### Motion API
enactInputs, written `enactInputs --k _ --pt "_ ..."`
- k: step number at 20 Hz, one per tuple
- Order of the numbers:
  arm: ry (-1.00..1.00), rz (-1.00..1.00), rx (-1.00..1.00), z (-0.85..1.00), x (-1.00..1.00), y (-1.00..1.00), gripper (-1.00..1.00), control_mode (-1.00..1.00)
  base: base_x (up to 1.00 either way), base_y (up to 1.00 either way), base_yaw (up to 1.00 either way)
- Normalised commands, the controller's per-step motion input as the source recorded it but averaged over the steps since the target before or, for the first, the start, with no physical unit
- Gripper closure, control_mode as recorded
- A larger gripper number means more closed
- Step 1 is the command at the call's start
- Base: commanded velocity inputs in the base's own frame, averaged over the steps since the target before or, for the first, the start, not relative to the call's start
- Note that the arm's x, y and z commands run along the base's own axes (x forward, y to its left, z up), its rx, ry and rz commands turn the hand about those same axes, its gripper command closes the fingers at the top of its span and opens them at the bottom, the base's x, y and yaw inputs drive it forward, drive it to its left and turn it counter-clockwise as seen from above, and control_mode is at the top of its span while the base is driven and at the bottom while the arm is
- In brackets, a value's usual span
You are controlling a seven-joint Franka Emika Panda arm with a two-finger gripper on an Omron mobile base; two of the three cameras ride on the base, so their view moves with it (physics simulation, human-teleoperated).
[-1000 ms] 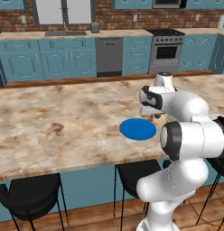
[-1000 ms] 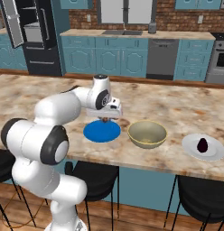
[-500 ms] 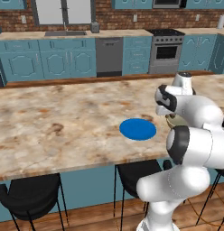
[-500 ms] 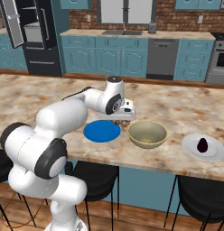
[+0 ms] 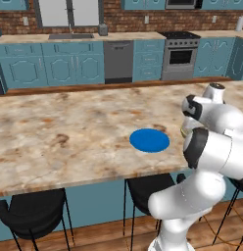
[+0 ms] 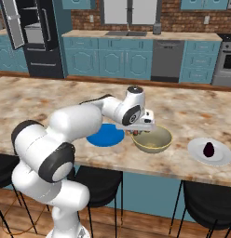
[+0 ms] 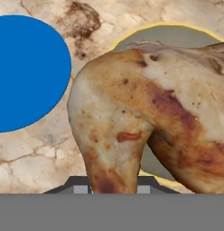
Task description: Pick the chicken drumstick and eggplant from their plates and place them in the bowl. Then put the bowl in the fridge.
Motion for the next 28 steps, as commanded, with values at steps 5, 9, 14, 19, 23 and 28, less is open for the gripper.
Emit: enactInputs --k 5,9,14,19,23,28 --pt "-0.01 -0.04 0.00 -0.42 0.23 -0.27 1.00 -1.00 0.00 0.00 0.00" --pt "-0.04 0.00 0.00 -0.34 0.38 -0.14 1.00 -1.00 0.00 0.00 0.00" --pt "0.00 0.00 -0.01 -0.31 0.18 -0.17 1.00 -1.00 0.00 0.00 0.00" --pt "0.00 0.00 0.00 -0.22 0.04 -0.09 -1.00 -1.00 0.00 0.00 0.00" --pt "0.00 0.00 0.00 -0.14 0.11 -0.02 -1.00 -1.00 0.00 0.00 0.00" --pt "0.00 0.00 0.04 0.15 0.01 -0.03 -1.00 -1.00 0.00 0.00 0.00"
